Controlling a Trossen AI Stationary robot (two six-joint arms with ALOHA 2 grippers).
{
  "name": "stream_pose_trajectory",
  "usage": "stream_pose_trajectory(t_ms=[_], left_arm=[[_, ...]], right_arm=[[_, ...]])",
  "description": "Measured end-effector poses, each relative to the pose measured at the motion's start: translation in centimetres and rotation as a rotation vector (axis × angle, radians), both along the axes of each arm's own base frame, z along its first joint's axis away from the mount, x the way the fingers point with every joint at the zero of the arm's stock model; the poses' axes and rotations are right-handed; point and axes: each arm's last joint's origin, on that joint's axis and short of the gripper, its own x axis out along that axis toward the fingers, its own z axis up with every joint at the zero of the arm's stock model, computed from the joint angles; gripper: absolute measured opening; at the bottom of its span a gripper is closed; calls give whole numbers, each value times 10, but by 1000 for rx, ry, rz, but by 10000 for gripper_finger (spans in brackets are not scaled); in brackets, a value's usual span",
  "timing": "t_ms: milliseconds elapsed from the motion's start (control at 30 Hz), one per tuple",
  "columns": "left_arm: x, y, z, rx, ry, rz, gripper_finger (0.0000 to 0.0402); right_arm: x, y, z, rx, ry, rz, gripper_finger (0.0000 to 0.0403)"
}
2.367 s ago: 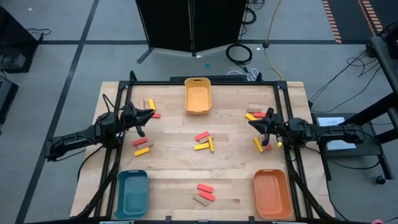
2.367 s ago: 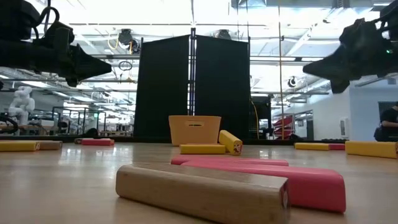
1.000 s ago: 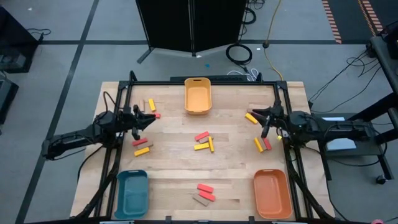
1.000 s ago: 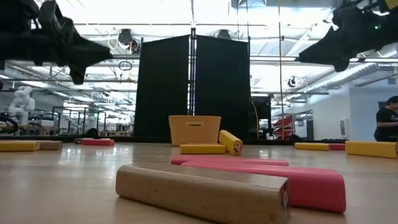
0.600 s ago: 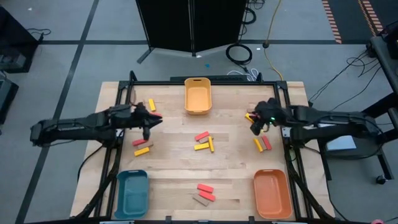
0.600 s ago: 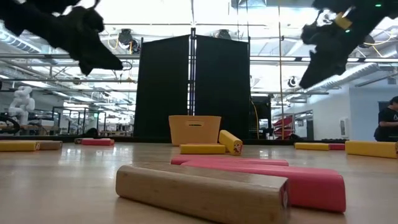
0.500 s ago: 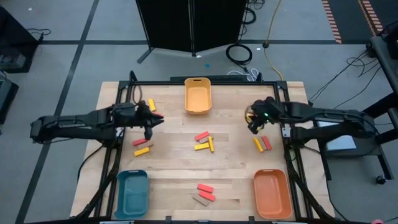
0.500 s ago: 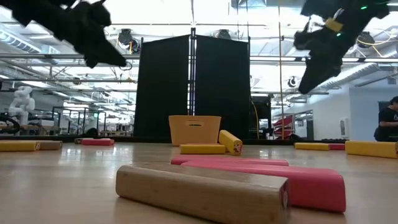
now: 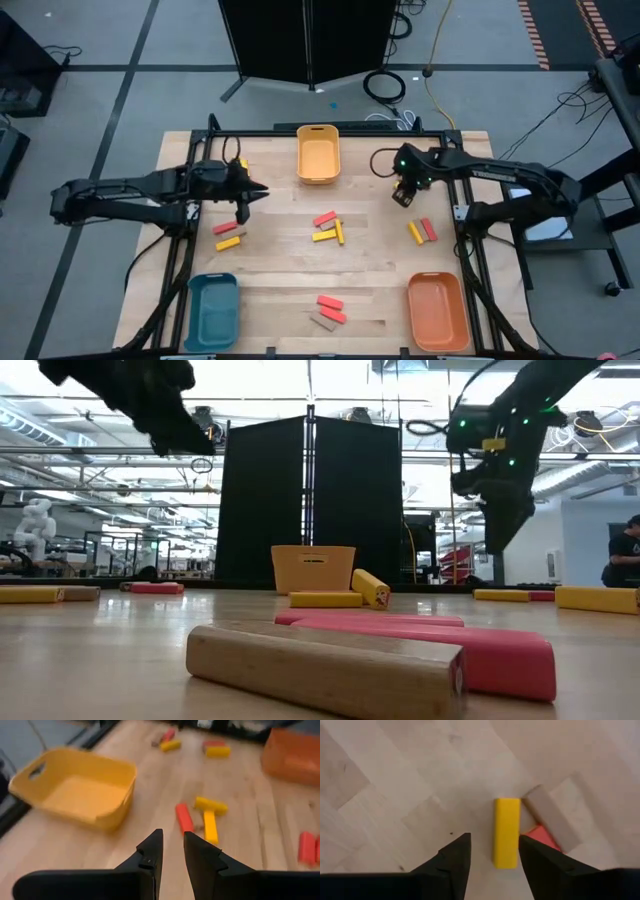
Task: Sort blocks
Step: Put the yellow block into the yellow bin
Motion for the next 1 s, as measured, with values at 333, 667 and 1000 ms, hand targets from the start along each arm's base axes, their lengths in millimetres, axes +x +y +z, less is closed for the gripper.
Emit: stream_pose_trajectory(t_ms=[333,667,1000], left_arm=[[7,0,16,-78,85,7,160],[-11,-6,39,-64,105,28,166],[-20,-6,39,-33,111,70,166]], right_arm=[[6,-8,-18,47,72,0,172],[19,-16,-41,46,121,85,172],[20,-22,-47,25,142,111,171]])
